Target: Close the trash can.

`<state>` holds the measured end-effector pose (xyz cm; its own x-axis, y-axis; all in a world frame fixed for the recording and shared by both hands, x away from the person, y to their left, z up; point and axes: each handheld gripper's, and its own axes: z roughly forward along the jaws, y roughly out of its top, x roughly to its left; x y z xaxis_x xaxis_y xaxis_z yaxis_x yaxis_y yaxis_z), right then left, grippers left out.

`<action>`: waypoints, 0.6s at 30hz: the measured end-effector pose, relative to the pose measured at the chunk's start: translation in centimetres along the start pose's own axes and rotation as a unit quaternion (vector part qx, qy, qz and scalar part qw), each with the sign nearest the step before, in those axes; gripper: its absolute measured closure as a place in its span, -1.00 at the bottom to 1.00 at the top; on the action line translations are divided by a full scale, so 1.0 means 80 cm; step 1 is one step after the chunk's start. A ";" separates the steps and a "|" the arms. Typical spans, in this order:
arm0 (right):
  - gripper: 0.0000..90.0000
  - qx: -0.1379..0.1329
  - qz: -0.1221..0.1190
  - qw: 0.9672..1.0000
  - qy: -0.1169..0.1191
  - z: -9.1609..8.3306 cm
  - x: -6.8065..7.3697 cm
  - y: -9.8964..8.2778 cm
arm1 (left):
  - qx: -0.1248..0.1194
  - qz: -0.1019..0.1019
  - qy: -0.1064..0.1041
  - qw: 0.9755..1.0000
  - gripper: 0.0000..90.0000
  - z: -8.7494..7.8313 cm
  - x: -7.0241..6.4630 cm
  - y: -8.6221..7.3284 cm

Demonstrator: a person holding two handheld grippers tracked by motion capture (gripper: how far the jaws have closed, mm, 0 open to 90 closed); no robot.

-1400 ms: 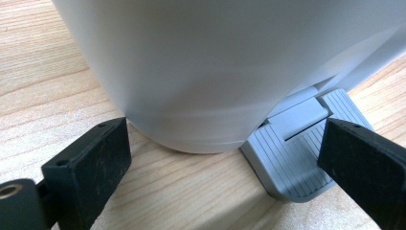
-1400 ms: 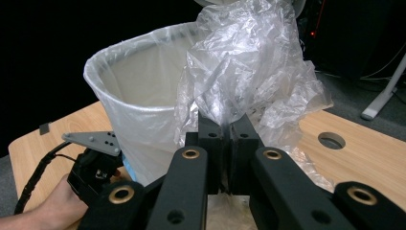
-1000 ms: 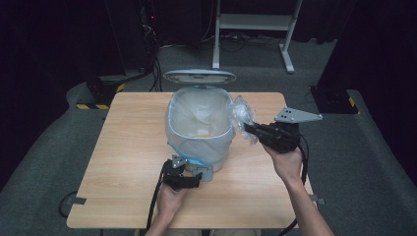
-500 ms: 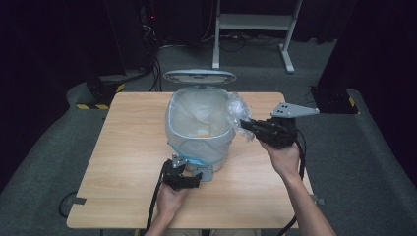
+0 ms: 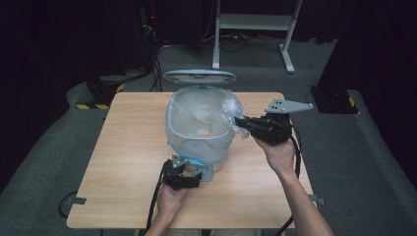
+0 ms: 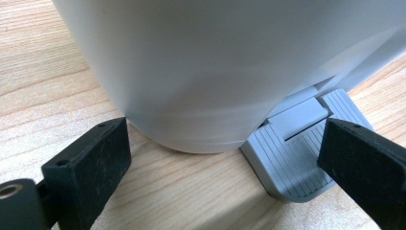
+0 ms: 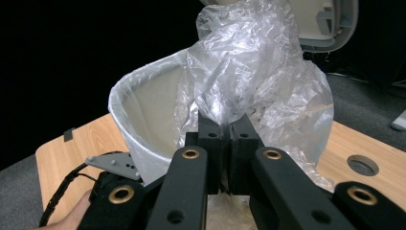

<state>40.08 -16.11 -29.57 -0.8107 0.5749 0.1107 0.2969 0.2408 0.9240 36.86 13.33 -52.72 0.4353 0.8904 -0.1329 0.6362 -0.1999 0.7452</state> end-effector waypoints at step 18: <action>0.92 0.008 0.008 1.000 0.006 0.030 0.002 0.022 | 0.000 0.000 0.000 1.000 -0.90 0.000 0.000 0.000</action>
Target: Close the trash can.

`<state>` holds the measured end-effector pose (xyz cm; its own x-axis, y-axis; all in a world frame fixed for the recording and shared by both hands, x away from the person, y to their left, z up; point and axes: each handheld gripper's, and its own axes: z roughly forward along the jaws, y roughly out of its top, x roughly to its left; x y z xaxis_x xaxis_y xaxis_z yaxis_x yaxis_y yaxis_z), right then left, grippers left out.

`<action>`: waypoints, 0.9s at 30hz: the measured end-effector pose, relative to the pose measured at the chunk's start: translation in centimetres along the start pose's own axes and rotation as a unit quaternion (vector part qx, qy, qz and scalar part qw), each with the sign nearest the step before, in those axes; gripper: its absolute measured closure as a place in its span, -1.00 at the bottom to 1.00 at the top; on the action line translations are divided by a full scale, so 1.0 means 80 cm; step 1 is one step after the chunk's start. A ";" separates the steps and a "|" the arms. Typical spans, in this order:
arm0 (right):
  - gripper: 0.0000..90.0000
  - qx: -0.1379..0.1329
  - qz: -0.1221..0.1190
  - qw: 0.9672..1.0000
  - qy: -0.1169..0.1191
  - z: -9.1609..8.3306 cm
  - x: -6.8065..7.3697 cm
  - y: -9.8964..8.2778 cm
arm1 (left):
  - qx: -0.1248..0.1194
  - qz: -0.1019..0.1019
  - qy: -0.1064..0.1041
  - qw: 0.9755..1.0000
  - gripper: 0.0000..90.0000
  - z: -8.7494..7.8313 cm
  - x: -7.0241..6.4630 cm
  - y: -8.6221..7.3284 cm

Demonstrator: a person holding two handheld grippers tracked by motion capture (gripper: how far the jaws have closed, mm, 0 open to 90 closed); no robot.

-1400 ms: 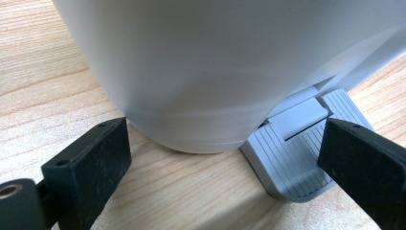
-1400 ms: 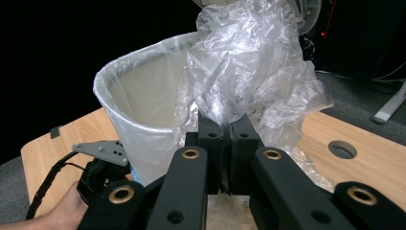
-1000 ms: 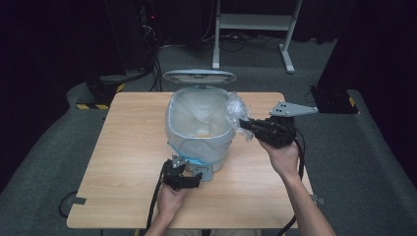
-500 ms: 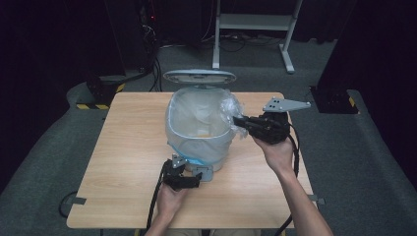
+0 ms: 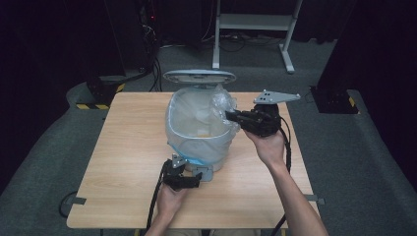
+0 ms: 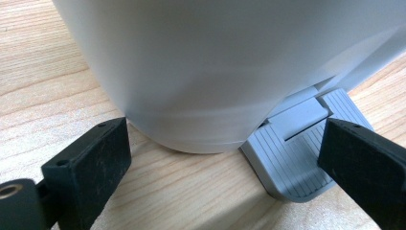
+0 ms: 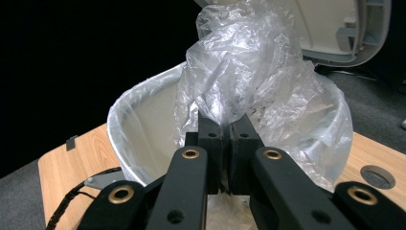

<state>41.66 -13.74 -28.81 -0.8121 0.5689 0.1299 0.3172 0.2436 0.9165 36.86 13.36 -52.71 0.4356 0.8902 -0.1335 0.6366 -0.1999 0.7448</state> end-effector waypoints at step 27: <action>0.91 0.017 0.002 1.000 0.010 0.047 0.003 0.019 | 0.000 0.000 -0.001 1.000 -0.90 0.000 0.000 0.000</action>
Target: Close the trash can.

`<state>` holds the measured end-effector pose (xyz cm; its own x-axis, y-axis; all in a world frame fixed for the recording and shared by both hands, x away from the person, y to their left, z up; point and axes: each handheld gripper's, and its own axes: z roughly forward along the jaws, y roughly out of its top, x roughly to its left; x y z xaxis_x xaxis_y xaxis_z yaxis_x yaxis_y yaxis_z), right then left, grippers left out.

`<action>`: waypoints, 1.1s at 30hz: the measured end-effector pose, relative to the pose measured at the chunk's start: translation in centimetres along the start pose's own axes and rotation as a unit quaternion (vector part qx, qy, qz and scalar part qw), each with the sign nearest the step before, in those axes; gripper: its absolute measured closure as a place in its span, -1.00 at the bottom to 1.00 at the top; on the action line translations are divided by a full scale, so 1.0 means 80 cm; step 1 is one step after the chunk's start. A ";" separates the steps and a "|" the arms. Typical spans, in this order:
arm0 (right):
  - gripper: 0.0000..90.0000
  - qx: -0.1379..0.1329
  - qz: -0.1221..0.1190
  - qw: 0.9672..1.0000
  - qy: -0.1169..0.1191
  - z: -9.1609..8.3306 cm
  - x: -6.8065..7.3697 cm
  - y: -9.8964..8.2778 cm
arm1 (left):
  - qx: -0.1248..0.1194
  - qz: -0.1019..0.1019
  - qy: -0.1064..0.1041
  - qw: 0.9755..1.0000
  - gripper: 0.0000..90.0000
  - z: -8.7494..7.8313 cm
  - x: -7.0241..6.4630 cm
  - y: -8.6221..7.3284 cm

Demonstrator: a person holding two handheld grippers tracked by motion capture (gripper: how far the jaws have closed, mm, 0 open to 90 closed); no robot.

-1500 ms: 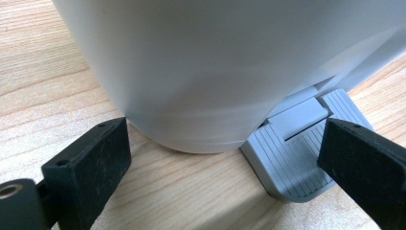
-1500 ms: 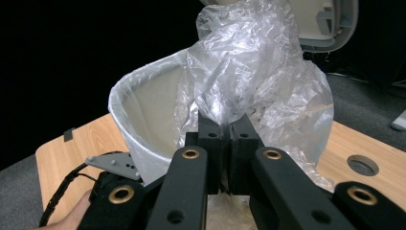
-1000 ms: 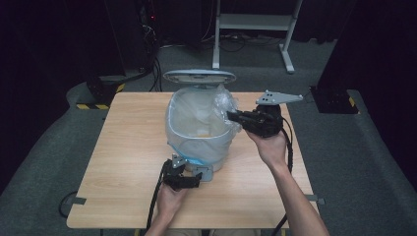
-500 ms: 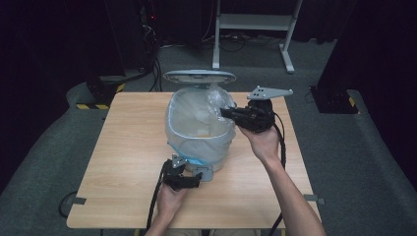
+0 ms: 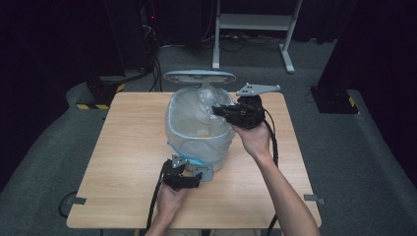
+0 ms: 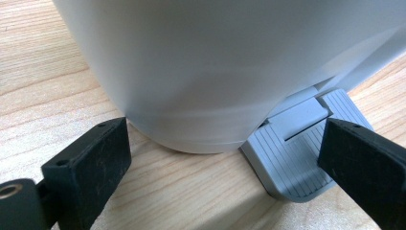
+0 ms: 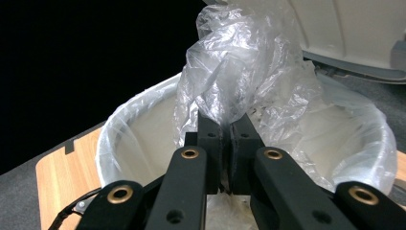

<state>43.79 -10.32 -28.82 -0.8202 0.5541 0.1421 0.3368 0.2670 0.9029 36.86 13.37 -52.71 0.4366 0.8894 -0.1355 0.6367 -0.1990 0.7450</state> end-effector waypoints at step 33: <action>0.73 0.052 -0.014 0.999 -0.005 0.029 0.003 -0.001 | -0.001 0.000 -0.001 1.000 -0.90 0.000 0.000 0.000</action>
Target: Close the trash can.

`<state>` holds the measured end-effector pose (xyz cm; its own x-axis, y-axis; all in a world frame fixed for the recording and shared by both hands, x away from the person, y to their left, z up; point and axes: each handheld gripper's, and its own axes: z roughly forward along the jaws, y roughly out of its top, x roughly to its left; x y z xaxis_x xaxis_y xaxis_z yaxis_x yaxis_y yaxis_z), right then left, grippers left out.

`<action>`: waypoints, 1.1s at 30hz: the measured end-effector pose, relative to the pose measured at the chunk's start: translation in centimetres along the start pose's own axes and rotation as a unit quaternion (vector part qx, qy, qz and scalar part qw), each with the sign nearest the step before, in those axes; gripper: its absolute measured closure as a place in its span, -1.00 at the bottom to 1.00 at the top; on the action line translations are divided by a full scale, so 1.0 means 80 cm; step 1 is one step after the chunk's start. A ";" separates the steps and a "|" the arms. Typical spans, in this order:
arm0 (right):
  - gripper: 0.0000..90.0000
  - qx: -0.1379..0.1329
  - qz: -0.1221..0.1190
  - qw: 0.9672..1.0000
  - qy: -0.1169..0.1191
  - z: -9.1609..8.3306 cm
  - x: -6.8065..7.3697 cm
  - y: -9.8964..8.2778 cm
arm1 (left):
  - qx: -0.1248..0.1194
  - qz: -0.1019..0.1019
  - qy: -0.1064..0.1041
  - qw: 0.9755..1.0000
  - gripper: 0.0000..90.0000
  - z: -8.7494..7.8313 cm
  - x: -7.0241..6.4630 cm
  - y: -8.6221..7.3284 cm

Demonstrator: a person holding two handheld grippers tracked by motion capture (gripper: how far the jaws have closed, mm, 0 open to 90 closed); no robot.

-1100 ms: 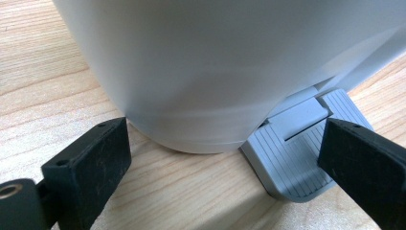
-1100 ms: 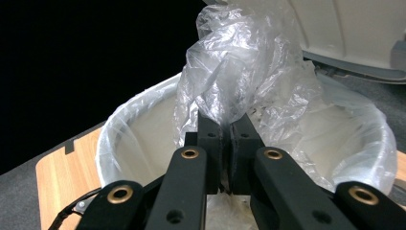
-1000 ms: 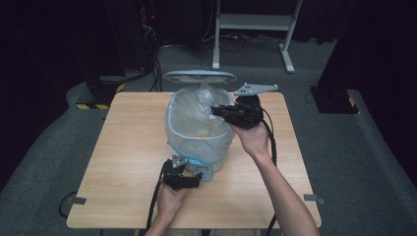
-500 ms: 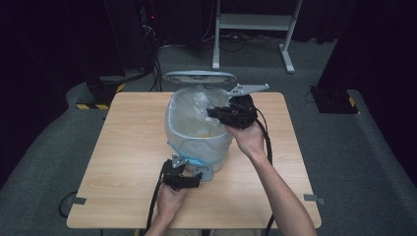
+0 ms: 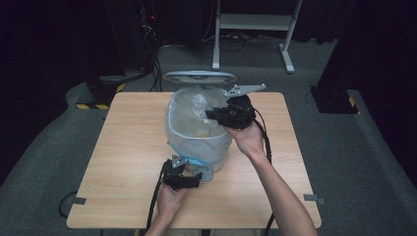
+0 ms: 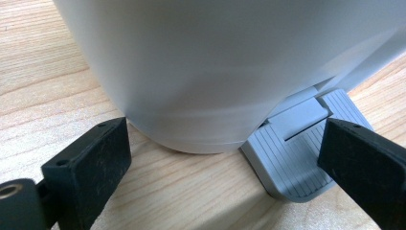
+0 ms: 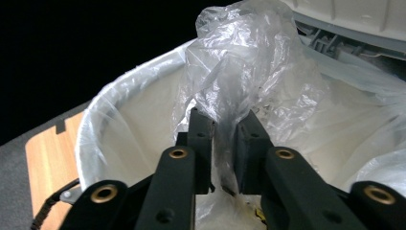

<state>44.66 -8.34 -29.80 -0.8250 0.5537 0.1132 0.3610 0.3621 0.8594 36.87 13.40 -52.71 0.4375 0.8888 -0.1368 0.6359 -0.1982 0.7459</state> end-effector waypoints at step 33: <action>0.07 -0.051 0.013 0.998 -0.041 -0.045 -0.004 -0.039 | 0.000 -0.001 -0.001 1.000 -0.90 0.000 0.000 0.000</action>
<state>42.24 -12.34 -30.72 -0.7762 0.6226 0.0992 0.3327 0.2708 0.9033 36.87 13.38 -52.72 0.4377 0.8882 -0.1396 0.6369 -0.1967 0.7454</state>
